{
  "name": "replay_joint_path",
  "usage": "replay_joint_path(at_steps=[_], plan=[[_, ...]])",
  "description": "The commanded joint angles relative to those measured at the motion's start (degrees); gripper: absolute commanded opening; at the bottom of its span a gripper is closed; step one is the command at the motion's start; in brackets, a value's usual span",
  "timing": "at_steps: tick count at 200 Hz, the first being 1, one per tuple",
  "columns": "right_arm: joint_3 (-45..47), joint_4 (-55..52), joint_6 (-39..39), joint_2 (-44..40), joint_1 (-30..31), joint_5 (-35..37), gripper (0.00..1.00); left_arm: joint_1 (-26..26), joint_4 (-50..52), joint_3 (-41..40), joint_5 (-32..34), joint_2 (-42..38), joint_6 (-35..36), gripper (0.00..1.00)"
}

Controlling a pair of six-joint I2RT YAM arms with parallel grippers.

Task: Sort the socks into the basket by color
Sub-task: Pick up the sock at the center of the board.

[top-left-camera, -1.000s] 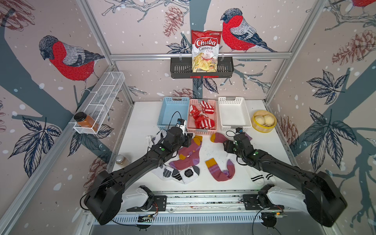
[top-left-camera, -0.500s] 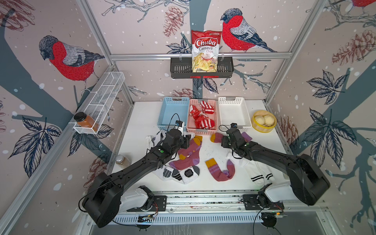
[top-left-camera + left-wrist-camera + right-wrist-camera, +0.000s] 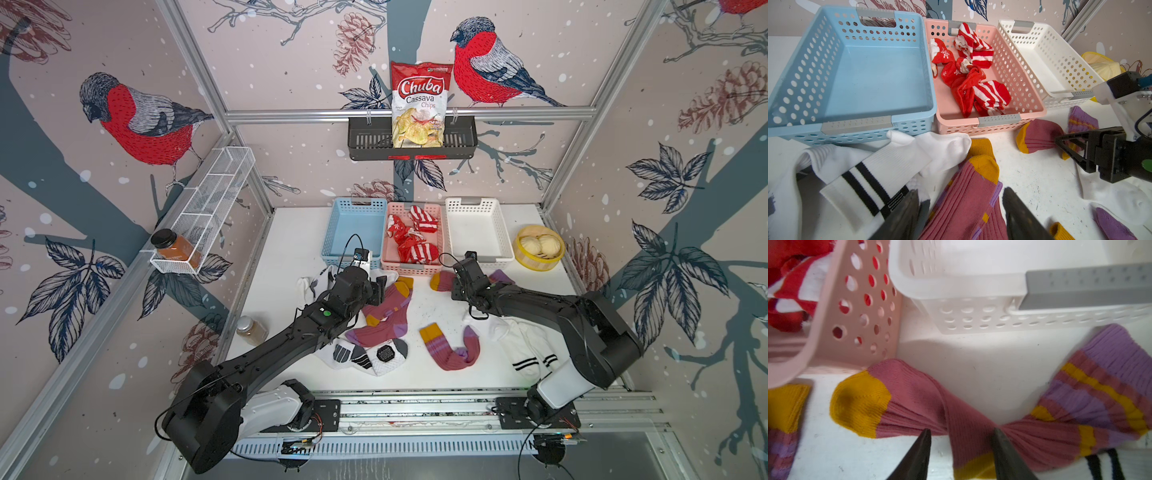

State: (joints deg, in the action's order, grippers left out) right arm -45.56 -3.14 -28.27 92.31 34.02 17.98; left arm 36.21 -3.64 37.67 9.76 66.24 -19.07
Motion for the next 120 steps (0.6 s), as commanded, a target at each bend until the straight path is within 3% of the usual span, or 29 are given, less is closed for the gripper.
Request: replay_joint_path(at_steps=[1, 37, 120], plan=[[-0.9, -1.0, 0.6, 0.9, -0.1, 1.6, 0.38, -0.3, -0.8, -0.3, 0.9, -0.2, 0.2, 0.65], [-1.0, -1.4, 1.2, -1.3, 0.1, 1.9, 0.13, -0.4, -0.5, -0.3, 1.1, -0.3, 0.1, 0.65], [-5.1, -5.8, 3.1, -5.0, 3.4, 3.1, 0.00, -0.7, -0.3, -0.8, 2.2, -1.4, -0.1, 0.66]])
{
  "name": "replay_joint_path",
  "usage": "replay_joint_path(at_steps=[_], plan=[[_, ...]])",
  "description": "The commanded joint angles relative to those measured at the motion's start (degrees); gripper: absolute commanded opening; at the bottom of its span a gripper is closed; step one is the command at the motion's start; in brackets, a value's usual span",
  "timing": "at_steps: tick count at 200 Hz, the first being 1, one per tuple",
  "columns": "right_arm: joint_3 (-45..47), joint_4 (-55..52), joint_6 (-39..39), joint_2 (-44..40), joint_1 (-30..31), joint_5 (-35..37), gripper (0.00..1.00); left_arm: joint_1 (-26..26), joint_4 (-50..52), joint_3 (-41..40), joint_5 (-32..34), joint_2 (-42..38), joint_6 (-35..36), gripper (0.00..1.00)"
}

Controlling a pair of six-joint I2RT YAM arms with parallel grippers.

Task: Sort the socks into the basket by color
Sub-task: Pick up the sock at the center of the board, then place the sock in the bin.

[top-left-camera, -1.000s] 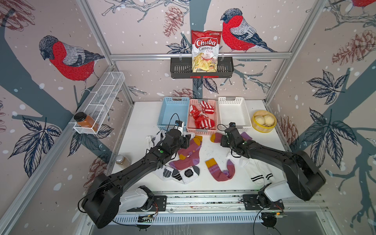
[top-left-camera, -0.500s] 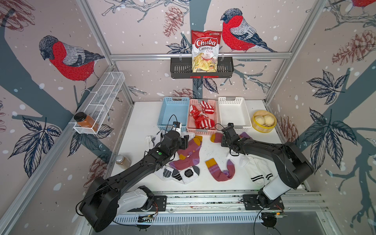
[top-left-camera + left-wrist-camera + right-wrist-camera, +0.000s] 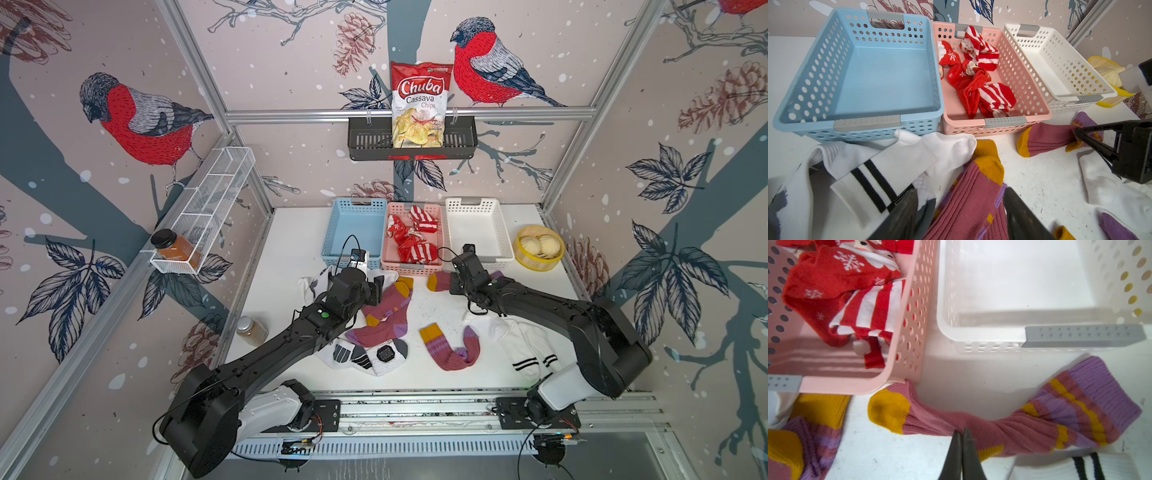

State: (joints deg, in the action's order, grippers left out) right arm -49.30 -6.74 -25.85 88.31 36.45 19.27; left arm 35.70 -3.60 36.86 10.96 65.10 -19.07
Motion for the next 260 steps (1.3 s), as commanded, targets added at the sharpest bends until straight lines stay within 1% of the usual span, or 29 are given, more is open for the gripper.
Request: replay_joint_path(at_steps=[1, 61, 115, 205, 230, 260], plan=[[-1.4, -2.3, 0.6, -1.0, 1.0, 1.8, 0.00, -0.2, -0.3, -0.1, 1.0, -0.2, -0.1, 0.66], [-7.2, -5.7, 2.7, -4.3, 4.0, 1.8, 0.00, -1.0, 1.2, -0.3, 2.3, -1.7, -0.4, 0.66], [-16.7, -7.7, 5.1, -2.6, 5.9, -0.9, 0.00, -1.7, 1.5, -1.4, 2.6, -4.0, -0.2, 0.67], [-37.2, -7.8, 9.0, 8.6, 8.6, -6.3, 0.00, -3.2, 1.7, -2.8, 2.8, -6.4, -0.7, 0.68], [-45.1, -8.6, 10.2, 13.1, 8.6, -8.7, 0.00, -3.3, 1.6, -3.2, 2.9, -6.7, -0.7, 0.69], [-58.2, -10.2, 11.3, 20.8, 8.6, -12.8, 0.00, -3.5, 1.7, -3.3, 3.0, -6.6, -0.7, 0.69]])
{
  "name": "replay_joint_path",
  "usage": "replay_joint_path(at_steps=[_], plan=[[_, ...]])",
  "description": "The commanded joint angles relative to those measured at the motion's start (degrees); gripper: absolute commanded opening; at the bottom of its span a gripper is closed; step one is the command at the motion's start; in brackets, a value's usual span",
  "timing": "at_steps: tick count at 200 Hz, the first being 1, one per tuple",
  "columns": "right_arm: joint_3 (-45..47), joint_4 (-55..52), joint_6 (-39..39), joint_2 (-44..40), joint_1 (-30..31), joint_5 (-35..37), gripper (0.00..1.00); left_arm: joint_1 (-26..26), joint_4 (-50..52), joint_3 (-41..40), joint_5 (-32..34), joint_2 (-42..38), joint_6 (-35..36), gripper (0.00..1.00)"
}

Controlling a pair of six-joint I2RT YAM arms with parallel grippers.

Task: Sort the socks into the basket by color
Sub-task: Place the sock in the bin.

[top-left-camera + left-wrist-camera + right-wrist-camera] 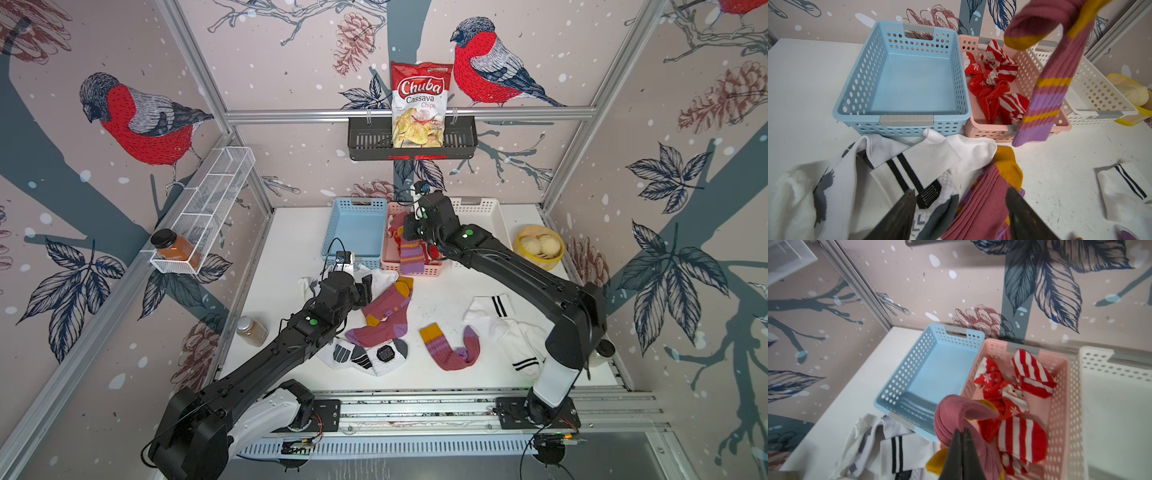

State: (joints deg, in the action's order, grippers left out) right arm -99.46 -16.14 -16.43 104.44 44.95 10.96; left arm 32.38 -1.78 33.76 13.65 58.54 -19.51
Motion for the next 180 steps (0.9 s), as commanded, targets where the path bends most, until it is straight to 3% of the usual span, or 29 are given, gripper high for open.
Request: replay_joint_path(at_steps=[1, 35, 62, 106, 180], plan=[[-8.5, -0.9, 2.0, 5.0, 0.1, -4.6, 0.00, -0.1, -0.1, -0.2, 0.3, 0.0, -0.3, 0.69], [-27.7, -5.5, 3.1, 17.0, -0.2, -9.0, 0.00, -0.2, -0.1, -0.4, 0.0, -0.4, -0.4, 0.69], [-36.5, -5.5, 2.9, 23.4, -1.0, -11.9, 0.00, -0.2, 0.0, -1.1, 0.1, -1.2, -0.6, 0.69], [-35.0, -0.5, -0.4, 28.0, -4.0, -21.1, 0.00, -0.2, 0.2, -1.7, 0.1, -2.0, -1.0, 0.70], [-36.1, 0.0, -2.3, 36.6, -5.8, -27.3, 0.02, -0.2, 0.4, -2.0, -0.2, -2.5, -1.3, 0.70]])
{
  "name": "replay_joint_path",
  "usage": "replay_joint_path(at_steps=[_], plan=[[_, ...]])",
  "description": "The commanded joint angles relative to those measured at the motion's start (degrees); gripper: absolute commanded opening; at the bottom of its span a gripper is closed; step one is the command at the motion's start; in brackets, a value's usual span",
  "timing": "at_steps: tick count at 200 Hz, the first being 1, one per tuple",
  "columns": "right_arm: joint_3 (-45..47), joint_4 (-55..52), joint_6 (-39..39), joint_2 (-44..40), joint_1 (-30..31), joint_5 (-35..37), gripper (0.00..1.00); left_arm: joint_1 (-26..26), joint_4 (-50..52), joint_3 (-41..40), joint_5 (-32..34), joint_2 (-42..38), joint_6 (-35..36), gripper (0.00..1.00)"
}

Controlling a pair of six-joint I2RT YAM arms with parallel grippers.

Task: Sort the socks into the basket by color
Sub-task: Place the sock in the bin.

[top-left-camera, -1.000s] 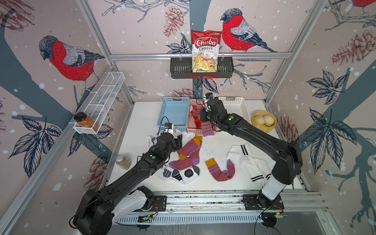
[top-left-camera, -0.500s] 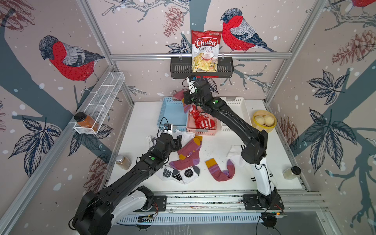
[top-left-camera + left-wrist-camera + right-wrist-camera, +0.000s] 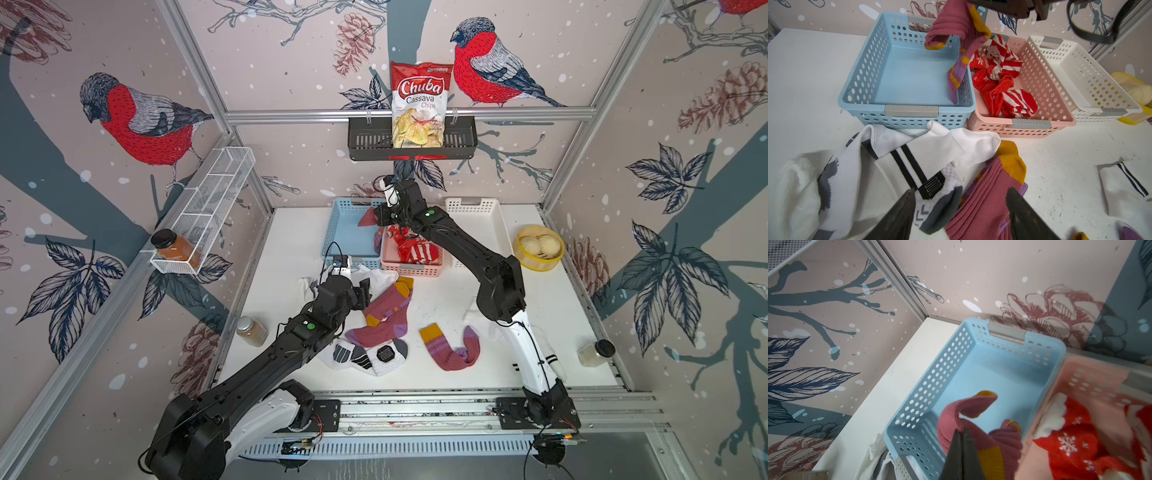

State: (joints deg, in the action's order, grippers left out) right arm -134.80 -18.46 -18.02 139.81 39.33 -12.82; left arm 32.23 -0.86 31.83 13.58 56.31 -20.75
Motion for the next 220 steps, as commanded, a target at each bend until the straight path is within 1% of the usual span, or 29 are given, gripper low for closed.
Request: replay_joint_path(at_steps=[1, 40, 55, 68, 86, 113, 147, 169, 185, 220], plan=[[-0.7, 2.4, -0.8, 1.4, -0.2, -3.6, 0.02, -0.1, -0.5, -0.1, -0.1, -0.2, 0.0, 0.70], [-0.9, 2.5, -0.8, 3.3, 0.0, -6.2, 0.07, -0.1, -0.5, -0.1, 0.0, 0.1, 0.1, 0.70], [-1.2, 1.8, -0.8, 3.9, -0.1, -6.5, 0.16, -0.1, -0.4, -0.1, 0.1, 0.3, 0.1, 0.70], [-1.8, 0.7, -0.9, 4.3, -0.4, -6.2, 0.27, -0.1, -0.4, 0.0, 0.1, 0.4, -0.1, 0.70], [-2.9, -1.2, -1.3, 5.3, -1.2, -6.6, 0.36, -0.1, -0.4, 0.1, -0.1, 0.4, -0.1, 0.70], [-1.1, -1.0, -1.3, 3.9, -1.9, -6.7, 0.37, -0.1, -0.5, -0.1, -0.6, 0.4, -0.2, 0.70], [6.7, 1.8, -1.1, -2.5, -1.9, -4.9, 0.38, -0.1, -0.6, 0.3, -2.3, 1.5, 0.3, 0.70], [14.6, 3.0, -0.9, -8.9, -2.0, -2.7, 0.37, -0.1, -0.6, 0.5, -5.0, 2.8, 0.4, 0.70], [21.9, 4.5, -1.6, -14.4, -2.4, -1.5, 0.37, -0.1, -1.4, 0.3, -7.9, 3.7, 0.1, 0.70], [43.1, 13.5, -4.5, -28.5, -2.9, 1.5, 0.38, 0.3, -4.1, -1.6, -11.8, 6.1, -1.3, 0.69]])
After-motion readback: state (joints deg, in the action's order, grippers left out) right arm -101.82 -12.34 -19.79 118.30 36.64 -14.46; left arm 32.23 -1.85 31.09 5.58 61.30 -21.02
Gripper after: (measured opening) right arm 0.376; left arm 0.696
